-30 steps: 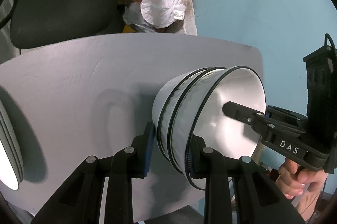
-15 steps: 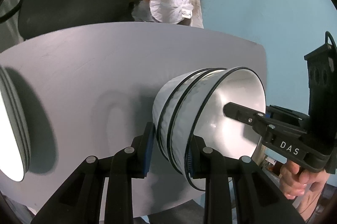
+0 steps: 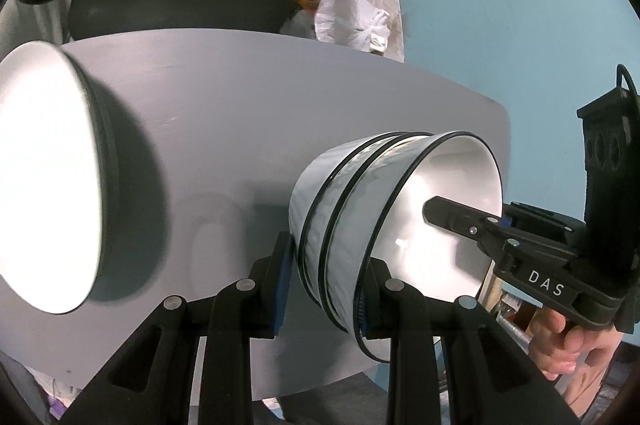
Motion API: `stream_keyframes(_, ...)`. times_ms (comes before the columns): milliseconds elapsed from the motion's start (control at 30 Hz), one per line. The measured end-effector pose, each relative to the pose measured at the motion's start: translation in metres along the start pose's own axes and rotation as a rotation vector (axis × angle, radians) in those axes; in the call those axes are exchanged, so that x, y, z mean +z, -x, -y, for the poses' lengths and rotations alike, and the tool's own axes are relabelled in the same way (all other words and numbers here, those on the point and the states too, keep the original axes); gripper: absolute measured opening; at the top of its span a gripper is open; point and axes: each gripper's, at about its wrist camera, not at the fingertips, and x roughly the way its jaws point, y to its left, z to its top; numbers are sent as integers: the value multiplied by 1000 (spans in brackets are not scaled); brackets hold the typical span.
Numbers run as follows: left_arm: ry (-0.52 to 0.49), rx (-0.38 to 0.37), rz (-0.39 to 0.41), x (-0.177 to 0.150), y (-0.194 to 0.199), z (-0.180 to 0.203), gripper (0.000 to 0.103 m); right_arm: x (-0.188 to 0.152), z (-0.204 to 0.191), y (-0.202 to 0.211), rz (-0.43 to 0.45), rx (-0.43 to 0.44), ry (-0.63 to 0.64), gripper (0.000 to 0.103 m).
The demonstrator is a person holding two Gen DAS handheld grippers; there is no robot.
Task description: Organize plates and bowls
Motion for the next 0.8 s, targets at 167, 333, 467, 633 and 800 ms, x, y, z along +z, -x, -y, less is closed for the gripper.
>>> stream_keyframes(167, 18, -5, 18, -8, 15, -20, 26, 0, -26, -4, 0, -5, 21, 16)
stream_keyframes(333, 26, -4, 38, -19, 36, -42, 26, 3, -54, -8, -1, -13, 54, 16)
stream_keyframes(467, 42, -8, 66, -23, 51, -59, 26, 7, -77, -9, 4, -16, 76, 16)
stream_keyframes(633, 54, -8, 102, -27, 74, -74, 26, 13, -107, -6, 16, -26, 114, 16)
stream_keyframes(800, 71, -9, 141, -24, 96, -87, 26, 22, -137, 1, 34, -41, 162, 16)
